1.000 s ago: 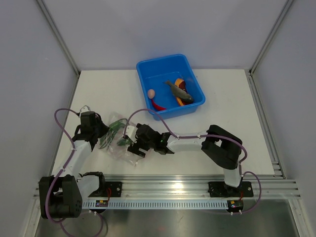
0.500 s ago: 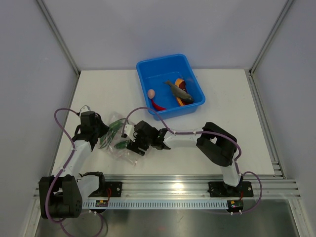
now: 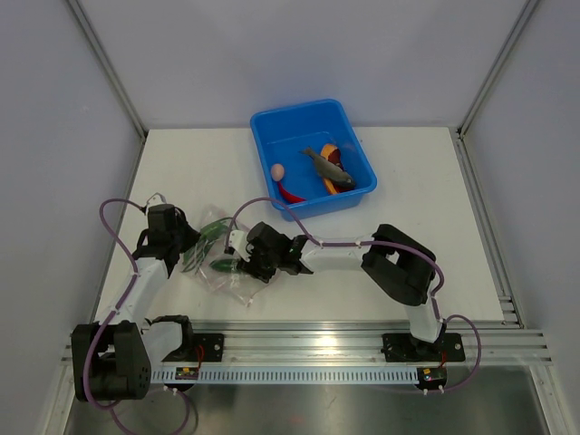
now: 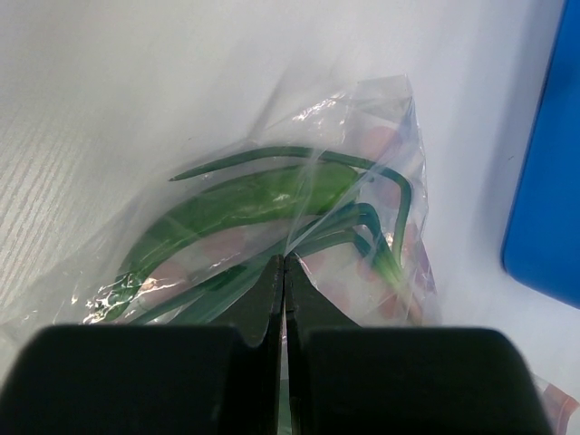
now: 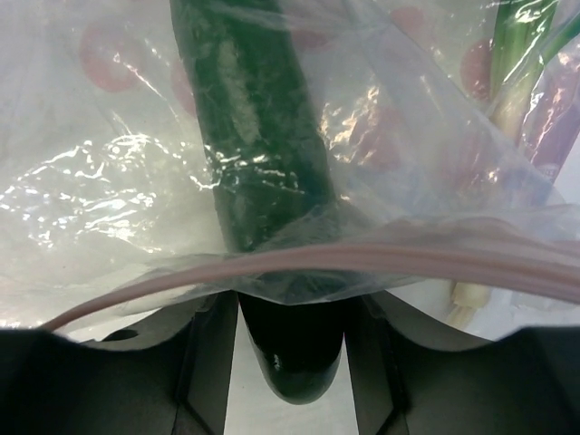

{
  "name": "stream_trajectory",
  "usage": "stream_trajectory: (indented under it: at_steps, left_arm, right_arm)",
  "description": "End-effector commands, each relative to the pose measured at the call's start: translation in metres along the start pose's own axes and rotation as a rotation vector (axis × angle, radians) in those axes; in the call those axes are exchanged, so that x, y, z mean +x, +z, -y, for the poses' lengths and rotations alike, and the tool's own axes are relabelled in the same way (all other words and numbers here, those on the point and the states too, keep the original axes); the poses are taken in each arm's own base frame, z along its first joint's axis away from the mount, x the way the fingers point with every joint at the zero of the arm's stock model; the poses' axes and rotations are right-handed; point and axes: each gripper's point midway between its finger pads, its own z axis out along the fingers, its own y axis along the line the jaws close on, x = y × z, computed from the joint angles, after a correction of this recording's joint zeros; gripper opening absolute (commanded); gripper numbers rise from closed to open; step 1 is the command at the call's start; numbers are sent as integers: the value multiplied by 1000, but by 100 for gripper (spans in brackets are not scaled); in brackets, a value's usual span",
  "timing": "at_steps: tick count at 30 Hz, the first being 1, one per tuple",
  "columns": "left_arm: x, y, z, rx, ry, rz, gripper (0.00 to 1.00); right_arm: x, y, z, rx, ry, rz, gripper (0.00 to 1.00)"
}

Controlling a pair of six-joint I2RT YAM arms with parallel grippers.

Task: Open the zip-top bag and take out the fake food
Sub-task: Pick up the fake vegetable at the center of the board.

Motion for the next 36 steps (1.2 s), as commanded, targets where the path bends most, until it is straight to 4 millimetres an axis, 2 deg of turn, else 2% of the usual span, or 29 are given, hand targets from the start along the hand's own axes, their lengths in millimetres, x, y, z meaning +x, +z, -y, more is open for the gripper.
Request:
stream_trajectory:
  at_steps: [1, 4, 8, 13, 19, 27, 36]
  left_arm:
    - [-20, -2, 12, 25, 8, 57, 0]
    - [-21, -3, 12, 21, 8, 62, 0]
    - [-21, -3, 10, 14, 9, 63, 0]
    - [-22, -2, 8, 2, 8, 64, 0]
    - [-21, -1, 4, -21, -9, 69, 0]
    - [-18, 4, -17, -105, -93, 68, 0]
    - [-26, -7, -27, -131, -130, 141, 0]
  right_arm:
    - [-39, -27, 3, -3, 22, 79, 46]
    - [-42, -39, 8, 30, 32, 91, 45]
    - [-45, -55, 18, 91, 51, 69, 39]
    - [-40, -72, 25, 146, 74, 23, 39]
    - [-50, -106, 30, 191, 88, 70, 38]
    - [-43, -134, 38, 261, 96, 65, 42]
    - [-29, -166, 81, 421, 213, 68, 42]
